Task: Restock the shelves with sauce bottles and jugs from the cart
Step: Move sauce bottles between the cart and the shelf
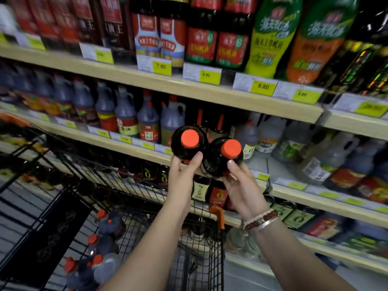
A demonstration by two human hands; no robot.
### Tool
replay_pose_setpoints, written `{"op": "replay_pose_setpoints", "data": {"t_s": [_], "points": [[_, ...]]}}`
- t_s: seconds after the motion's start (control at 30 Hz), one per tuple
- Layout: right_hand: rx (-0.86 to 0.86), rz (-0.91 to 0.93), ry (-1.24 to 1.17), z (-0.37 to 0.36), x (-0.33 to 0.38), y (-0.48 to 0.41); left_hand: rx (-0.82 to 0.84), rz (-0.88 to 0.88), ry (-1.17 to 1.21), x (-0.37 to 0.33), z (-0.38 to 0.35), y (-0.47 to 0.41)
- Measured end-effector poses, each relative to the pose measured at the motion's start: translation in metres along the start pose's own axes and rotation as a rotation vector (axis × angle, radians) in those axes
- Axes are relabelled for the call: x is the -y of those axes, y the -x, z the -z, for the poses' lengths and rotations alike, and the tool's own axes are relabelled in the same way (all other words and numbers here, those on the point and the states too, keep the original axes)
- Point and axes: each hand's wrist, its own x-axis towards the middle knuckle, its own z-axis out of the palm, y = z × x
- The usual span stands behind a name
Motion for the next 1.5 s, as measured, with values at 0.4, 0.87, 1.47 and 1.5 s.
{"op": "replay_pose_setpoints", "data": {"t_s": [0.4,0.87,1.47,1.5], "points": [[0.101,0.089,0.174,0.017,0.013,-0.072,0.05,0.068,0.122,0.013,-0.007,-0.069],[0.01,-0.01,0.293,0.026,0.001,-0.132,0.062,0.159,-0.137,0.027,-0.007,-0.126],[-0.265,0.055,0.663,0.035,-0.026,-0.147,-0.149,-0.015,-0.654,0.048,-0.017,-0.137],[-0.282,0.092,0.7,0.034,-0.029,-0.151,-0.137,-0.013,-0.676,0.055,-0.015,-0.132]]}}
